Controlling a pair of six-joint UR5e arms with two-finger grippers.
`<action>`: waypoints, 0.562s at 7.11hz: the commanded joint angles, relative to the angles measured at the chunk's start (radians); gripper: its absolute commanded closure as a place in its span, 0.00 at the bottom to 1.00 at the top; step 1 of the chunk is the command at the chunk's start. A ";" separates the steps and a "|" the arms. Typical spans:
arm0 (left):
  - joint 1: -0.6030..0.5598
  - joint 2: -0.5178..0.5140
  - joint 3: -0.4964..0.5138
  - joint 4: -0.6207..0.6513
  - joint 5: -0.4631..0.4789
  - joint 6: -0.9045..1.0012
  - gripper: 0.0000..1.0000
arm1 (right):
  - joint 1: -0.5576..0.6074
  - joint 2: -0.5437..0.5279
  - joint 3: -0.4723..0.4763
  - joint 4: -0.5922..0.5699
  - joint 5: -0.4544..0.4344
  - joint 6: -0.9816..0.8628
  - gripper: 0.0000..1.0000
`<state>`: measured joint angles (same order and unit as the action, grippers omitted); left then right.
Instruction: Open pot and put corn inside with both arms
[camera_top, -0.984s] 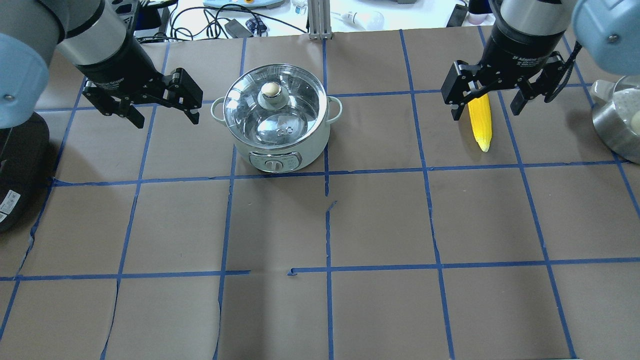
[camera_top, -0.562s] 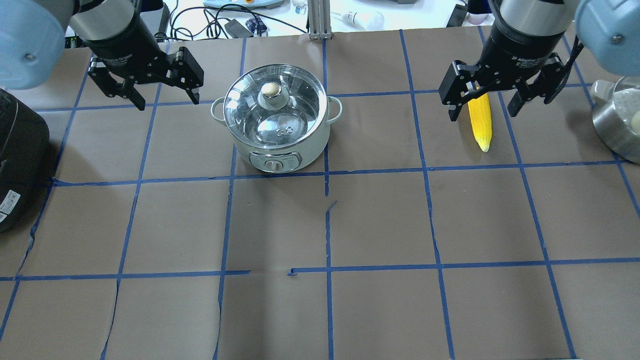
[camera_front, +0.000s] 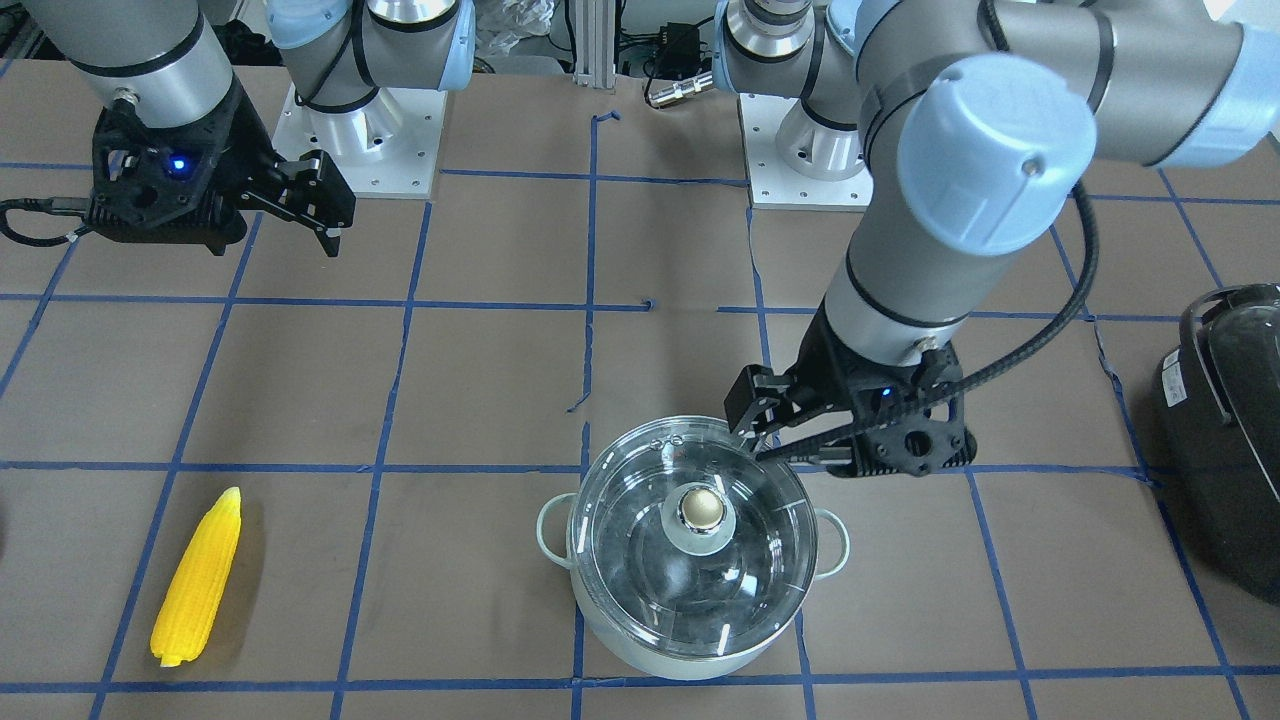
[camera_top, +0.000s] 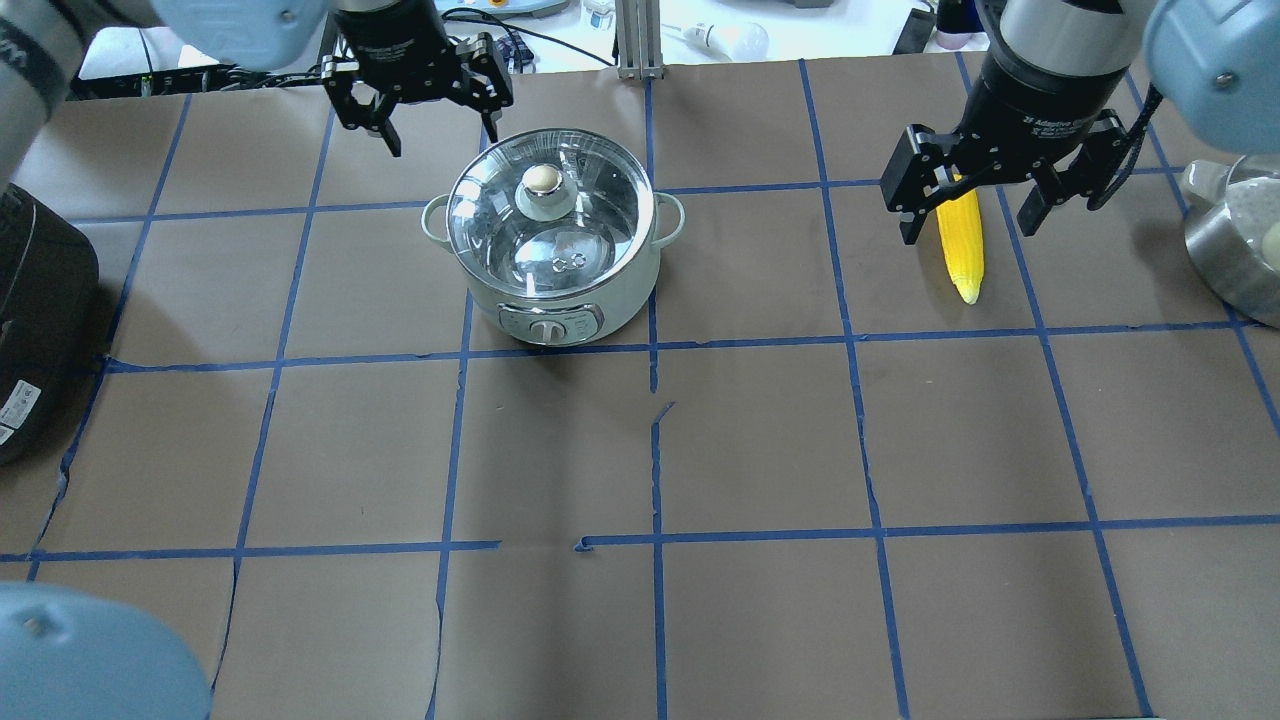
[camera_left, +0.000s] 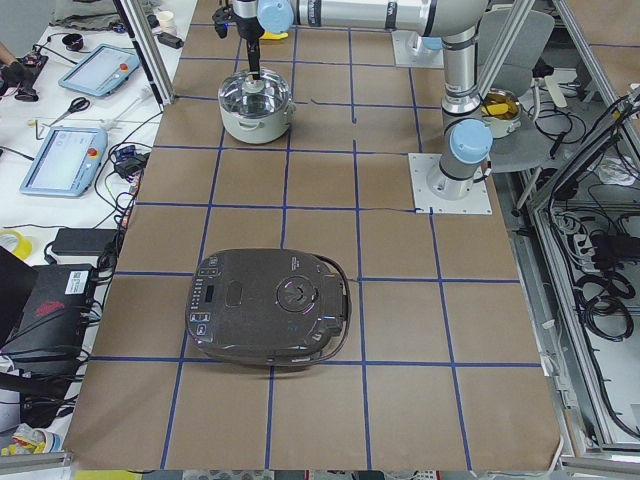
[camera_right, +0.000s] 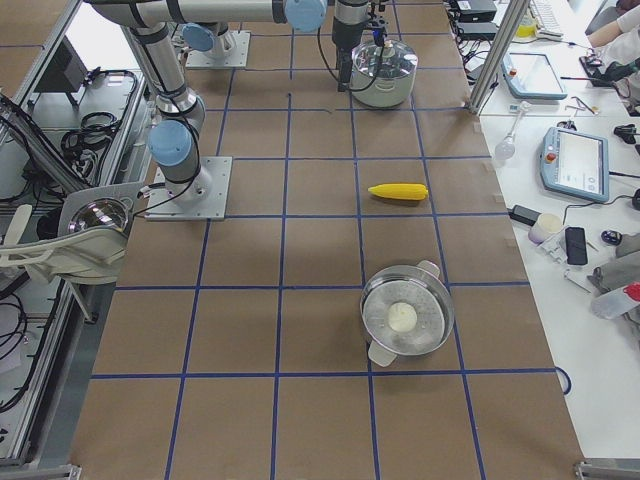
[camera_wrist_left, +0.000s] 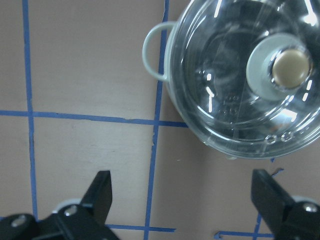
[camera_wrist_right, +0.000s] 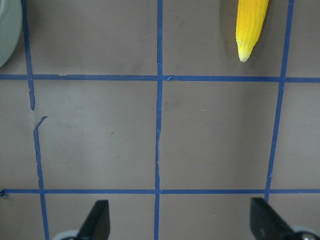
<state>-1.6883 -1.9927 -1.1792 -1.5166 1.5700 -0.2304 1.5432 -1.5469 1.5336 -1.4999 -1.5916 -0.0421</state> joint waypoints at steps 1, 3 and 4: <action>-0.065 -0.148 0.111 0.068 0.002 0.005 0.00 | -0.049 0.086 0.006 -0.156 0.002 -0.013 0.00; -0.077 -0.187 0.104 0.090 0.002 0.060 0.00 | -0.081 0.197 0.011 -0.339 0.005 -0.006 0.00; -0.077 -0.192 0.092 0.087 0.005 0.057 0.00 | -0.087 0.258 0.023 -0.430 0.005 -0.022 0.00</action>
<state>-1.7627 -2.1727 -1.0778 -1.4317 1.5730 -0.1795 1.4677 -1.3593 1.5456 -1.8182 -1.5873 -0.0537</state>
